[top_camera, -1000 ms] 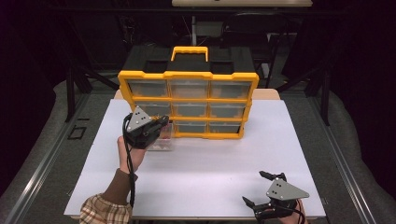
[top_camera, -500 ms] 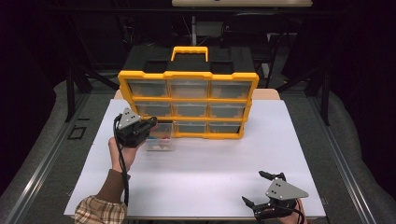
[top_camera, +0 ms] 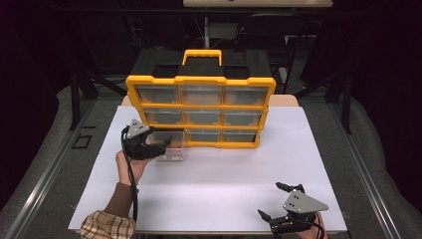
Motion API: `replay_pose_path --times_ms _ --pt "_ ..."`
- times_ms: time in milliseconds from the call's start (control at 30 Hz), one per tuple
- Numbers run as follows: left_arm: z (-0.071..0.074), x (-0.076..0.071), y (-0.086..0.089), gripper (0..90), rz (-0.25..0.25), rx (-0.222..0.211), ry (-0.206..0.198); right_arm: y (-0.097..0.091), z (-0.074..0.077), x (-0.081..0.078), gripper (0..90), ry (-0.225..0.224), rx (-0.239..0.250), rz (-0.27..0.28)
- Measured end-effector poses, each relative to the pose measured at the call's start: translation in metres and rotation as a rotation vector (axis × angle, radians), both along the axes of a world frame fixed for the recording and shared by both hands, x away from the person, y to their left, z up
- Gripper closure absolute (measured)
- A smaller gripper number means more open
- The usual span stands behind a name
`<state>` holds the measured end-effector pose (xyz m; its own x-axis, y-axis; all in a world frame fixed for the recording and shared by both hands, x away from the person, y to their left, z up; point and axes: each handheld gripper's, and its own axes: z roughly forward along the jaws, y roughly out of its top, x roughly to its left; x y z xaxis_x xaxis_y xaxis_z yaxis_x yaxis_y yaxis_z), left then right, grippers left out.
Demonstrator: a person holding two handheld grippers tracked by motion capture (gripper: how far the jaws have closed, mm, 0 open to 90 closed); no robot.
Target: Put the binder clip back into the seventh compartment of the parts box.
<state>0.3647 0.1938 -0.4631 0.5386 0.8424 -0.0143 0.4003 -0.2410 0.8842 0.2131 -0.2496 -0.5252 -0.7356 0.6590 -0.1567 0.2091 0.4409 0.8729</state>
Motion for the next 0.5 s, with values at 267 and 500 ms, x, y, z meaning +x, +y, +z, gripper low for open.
replay_pose_path --times_ms 267,500 --pt "0.000 -0.029 0.004 4.3 0.010 -0.005 -0.048 -0.001 0.001 0.000 3.2 -0.003 0.006 0.003" --pt "-0.004 -0.046 0.007 0.8 0.008 0.000 -0.058 0.000 0.001 0.000 3.2 -0.004 0.005 0.006"
